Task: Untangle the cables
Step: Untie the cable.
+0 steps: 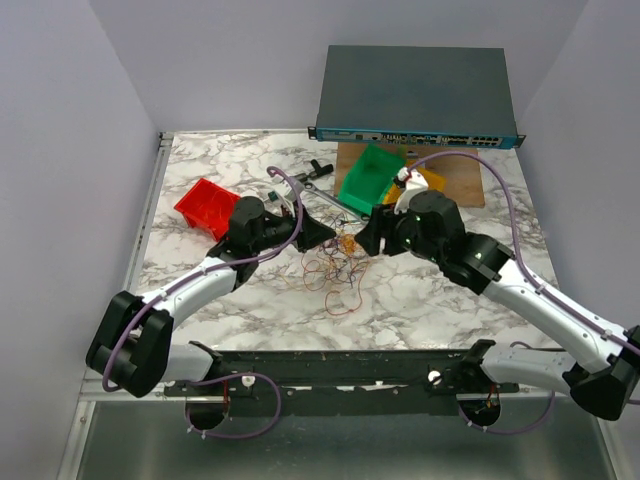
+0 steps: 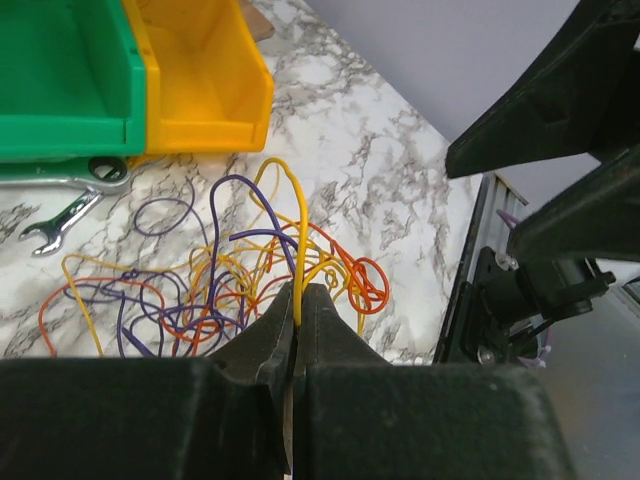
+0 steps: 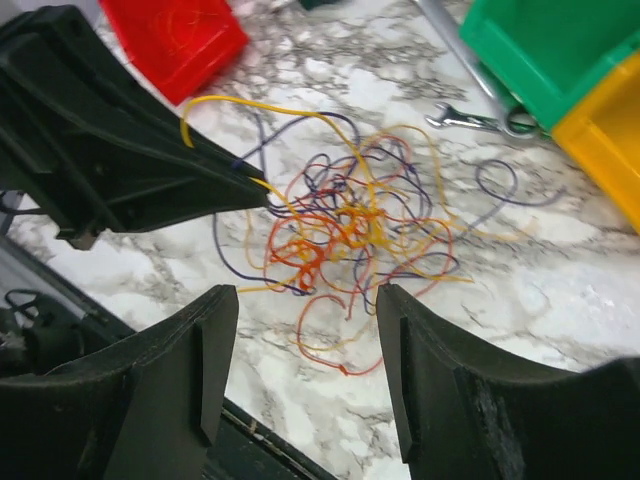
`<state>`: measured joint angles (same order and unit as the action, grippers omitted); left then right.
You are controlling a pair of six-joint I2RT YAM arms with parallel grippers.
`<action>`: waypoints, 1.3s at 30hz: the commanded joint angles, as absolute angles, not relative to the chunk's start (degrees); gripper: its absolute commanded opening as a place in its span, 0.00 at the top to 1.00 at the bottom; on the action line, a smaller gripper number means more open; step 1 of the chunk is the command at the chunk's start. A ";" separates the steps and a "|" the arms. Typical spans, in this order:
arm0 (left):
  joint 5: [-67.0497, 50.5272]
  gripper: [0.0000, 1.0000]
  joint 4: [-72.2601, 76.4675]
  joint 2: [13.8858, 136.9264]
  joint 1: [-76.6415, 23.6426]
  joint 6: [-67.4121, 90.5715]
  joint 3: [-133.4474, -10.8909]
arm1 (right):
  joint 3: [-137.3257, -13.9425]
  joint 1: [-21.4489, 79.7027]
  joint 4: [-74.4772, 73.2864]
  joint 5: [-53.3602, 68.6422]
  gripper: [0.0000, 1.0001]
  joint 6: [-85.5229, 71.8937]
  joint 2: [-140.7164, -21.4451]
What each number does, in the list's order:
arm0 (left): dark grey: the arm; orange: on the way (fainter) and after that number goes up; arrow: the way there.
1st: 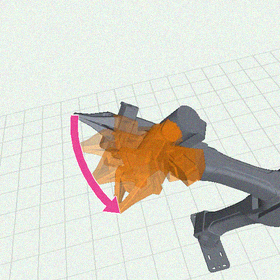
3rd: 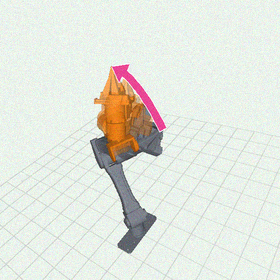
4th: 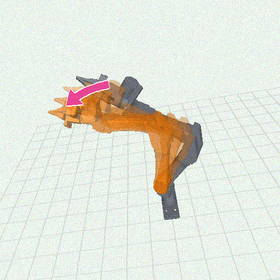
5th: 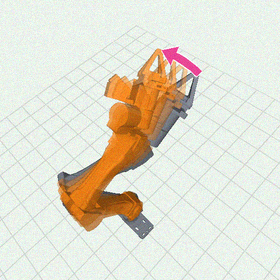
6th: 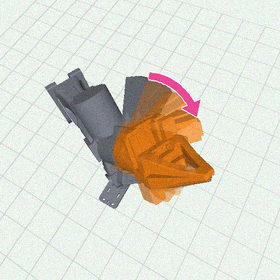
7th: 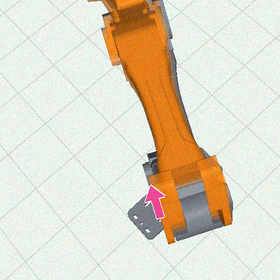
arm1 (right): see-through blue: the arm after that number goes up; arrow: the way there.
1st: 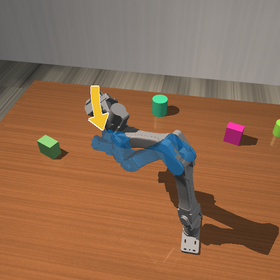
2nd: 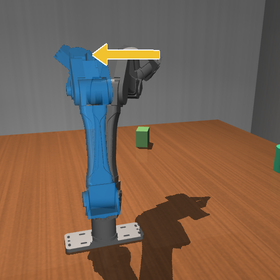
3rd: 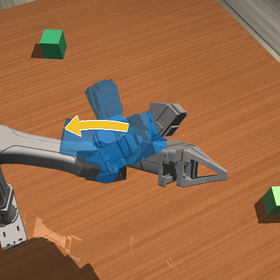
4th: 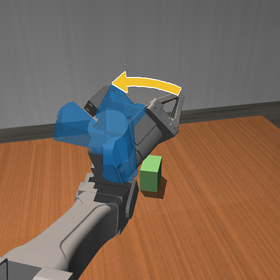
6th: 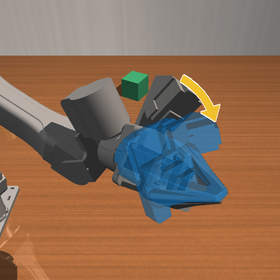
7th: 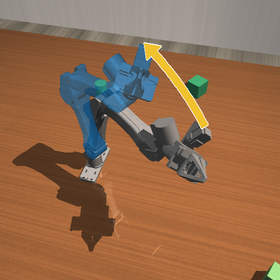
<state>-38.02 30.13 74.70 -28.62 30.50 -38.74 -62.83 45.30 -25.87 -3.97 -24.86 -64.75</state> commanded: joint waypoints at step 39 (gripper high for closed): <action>-37.75 1.00 32.51 71.56 -28.39 22.85 -32.42 | -45.68 45.18 -2.64 -4.41 0.46 -72.93 -73.99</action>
